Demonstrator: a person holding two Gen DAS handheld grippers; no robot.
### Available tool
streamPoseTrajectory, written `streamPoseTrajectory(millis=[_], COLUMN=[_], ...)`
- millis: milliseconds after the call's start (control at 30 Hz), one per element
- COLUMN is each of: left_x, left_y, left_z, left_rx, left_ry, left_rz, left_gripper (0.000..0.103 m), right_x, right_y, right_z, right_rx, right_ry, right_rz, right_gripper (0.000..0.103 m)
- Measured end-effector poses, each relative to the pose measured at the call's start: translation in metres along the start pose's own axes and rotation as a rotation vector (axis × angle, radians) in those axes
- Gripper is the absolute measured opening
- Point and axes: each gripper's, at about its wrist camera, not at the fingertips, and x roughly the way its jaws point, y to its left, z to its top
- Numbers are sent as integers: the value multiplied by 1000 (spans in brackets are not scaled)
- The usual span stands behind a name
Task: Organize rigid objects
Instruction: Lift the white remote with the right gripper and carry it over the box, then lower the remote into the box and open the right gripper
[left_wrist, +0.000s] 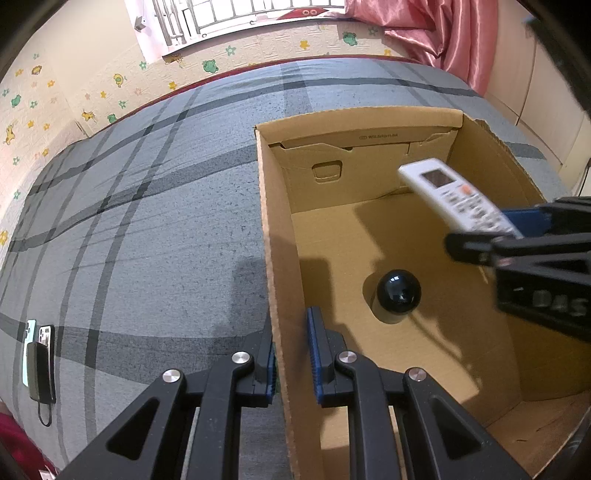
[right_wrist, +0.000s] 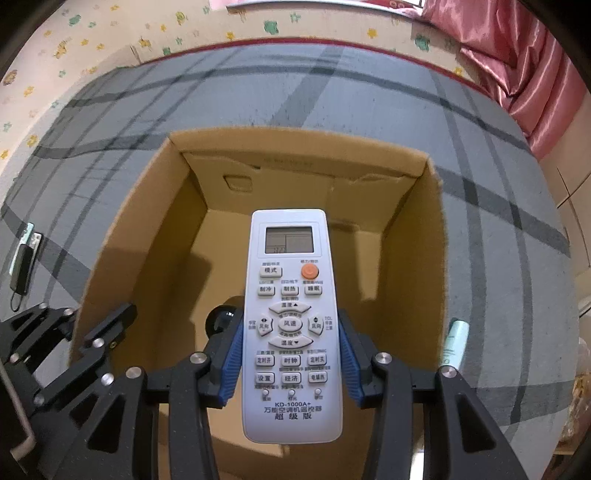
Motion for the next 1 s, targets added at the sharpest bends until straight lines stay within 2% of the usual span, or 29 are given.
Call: streamPoseTrajectory(millis=[433,500,1000], left_x=[0,0,0], left_y=[-2,-1,-2], left_z=[0,0,0], left_rx=[13,6,12], left_ry=[-3,-1,-2], left_rz=[15,9,16], left_gripper=[16,16,16], right_x=[49,53,59], right_y=[4,1,-5], right_z=[9,9,12], right_rx=[22,37,29], right_ry=[154,171,188], right_rz=[-29,-9,12], right_gripper=[50,50,51])
